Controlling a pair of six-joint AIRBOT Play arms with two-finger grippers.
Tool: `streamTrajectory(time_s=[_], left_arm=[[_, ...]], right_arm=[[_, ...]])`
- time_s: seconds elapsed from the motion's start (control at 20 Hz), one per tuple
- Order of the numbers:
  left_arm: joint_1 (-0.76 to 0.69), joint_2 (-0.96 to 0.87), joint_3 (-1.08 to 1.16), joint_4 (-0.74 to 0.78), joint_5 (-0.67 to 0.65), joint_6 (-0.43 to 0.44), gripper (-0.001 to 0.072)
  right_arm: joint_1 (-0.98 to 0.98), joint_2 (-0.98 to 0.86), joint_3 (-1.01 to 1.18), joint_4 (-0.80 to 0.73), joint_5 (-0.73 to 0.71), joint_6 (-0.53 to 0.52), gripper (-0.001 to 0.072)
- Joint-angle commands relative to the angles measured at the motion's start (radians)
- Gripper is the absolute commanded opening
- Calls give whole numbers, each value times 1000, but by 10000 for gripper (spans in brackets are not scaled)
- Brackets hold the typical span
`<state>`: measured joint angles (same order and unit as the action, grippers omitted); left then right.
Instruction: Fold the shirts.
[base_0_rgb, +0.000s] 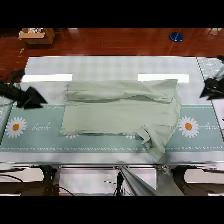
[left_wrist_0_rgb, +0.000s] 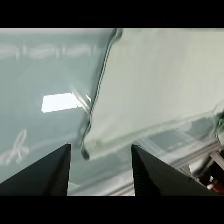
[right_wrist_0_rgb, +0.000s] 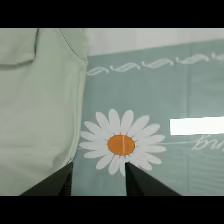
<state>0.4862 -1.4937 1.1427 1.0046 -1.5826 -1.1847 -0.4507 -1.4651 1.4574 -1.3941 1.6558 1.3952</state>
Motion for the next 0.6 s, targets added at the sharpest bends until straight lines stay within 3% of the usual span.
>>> streamTrajectory(time_s=[0.0, 0.2, 0.55], left_arm=[[98, 127, -287, -6, 36, 50, 537], [105, 156, -506, -18, 182, 92, 553], [75, 143, -555, -90, 359, 111, 554]], right_arm=[[-130, 169, -250, 154, -123, -46, 428], [-151, 229, -393, 204, -184, -72, 428], [-151, 231, -409, 227, -178, -77, 427]])
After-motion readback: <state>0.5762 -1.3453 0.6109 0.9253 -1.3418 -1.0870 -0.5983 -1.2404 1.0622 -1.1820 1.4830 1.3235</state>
